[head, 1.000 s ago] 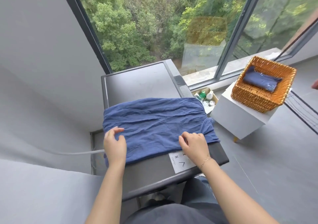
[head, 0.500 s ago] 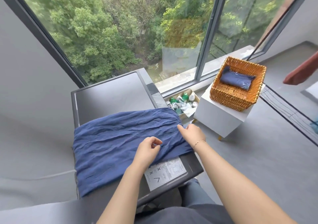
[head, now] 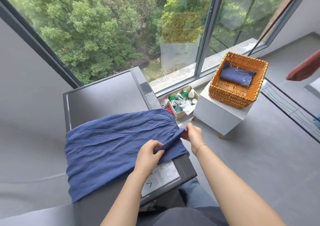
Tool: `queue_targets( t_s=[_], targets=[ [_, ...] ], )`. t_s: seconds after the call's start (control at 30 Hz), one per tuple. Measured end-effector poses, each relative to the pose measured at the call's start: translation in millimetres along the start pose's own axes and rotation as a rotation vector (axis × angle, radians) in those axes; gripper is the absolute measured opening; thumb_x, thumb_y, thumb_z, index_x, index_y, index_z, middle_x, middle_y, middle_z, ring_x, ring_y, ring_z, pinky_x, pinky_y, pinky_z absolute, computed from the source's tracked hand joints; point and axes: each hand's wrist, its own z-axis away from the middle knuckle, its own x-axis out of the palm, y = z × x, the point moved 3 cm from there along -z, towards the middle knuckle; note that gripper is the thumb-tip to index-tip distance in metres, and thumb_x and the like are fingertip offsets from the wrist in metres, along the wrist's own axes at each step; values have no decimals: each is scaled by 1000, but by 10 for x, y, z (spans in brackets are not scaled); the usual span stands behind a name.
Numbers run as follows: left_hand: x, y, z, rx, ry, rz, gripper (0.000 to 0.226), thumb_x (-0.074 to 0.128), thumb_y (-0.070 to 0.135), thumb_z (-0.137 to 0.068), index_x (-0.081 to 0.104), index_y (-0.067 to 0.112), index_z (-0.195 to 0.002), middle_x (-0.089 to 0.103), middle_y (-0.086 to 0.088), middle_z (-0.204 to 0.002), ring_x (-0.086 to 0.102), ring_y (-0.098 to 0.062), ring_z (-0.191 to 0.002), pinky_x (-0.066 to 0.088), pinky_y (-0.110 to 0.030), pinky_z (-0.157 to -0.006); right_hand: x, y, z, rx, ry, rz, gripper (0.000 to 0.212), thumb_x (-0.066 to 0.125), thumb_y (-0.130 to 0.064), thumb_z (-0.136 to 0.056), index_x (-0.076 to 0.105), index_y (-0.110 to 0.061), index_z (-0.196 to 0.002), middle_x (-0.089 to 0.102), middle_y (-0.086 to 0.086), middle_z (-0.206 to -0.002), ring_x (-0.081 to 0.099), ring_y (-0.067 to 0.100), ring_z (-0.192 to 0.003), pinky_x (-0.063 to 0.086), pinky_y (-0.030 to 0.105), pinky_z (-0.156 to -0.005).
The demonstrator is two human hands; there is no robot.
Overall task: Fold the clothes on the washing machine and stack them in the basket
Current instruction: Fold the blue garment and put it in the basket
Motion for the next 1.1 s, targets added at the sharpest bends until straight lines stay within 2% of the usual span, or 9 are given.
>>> queue_targets(
  t_s=[0.1,0.2,0.33,0.47,0.57,0.7,0.83,0.93,1.1],
  targets=[
    [-62,71,15,121,71,107,14,69,5,-81,63,17,-76,61,9,-81,57,-9,-80,44,-20,-70,-106,-48,196,-57,49,-454,28,39,-3,-92,46,-12,-67,59,4,-63,61,15,-57,55,23,-58],
    [-95,11,19,187,36,75,24,68,-3,-76,62,20,-71,62,13,-86,58,-9,-89,45,-21,-74,-183,85,289,27,110,-640,24,42,-7,-91,45,-14,-68,57,4,-69,61,18,-62,54,29,-62],
    [-40,-209,63,135,-126,-44,38,67,1,-68,57,38,-62,58,19,-92,50,-1,-95,40,-22,-80,-286,421,261,257,160,-632,19,42,-13,-92,41,-14,-73,54,8,-77,57,21,-69,54,31,-53],
    [-46,-291,109,117,-186,-168,22,73,26,-68,59,43,-71,53,19,-88,47,0,-92,40,-24,-81,-327,596,140,368,174,-441,24,41,0,-93,43,-5,-70,42,9,-68,46,17,-46,37,14,-30],
    [-64,-268,127,116,-202,-213,14,72,31,-71,61,39,-70,55,17,-81,46,1,-85,41,-29,-82,-319,591,81,286,200,-186,27,43,8,-89,41,-8,-67,34,7,-60,32,11,-33,25,10,-32],
    [-91,-214,116,91,-257,-259,20,71,30,-74,56,39,-64,57,15,-78,47,-2,-81,40,-29,-85,-237,539,20,230,171,34,18,54,-9,-87,43,-12,-73,38,7,-64,31,15,-43,21,14,-39],
    [-120,-196,109,66,-292,-208,13,74,31,-73,62,33,-68,60,14,-78,49,-2,-81,39,-25,-84,-202,568,-32,364,69,19,32,51,-7,-93,39,-13,-63,35,1,-39,23,7,-20,15,6,-30],
    [-143,-207,106,55,-304,-169,17,75,28,-72,62,35,-64,60,15,-76,49,-4,-81,40,-25,-82,-142,582,-89,374,16,-50,40,50,2,-92,36,-14,-59,31,-5,-27,22,3,-18,13,8,-27],
    [-162,-222,83,33,-332,-151,19,77,26,-70,62,35,-61,59,15,-73,50,-5,-81,41,-22,-77,-221,453,46,113,369,-260,25,58,9,-77,49,-7,-61,38,-10,-34,30,2,-28,23,12,-31]
  ],
)
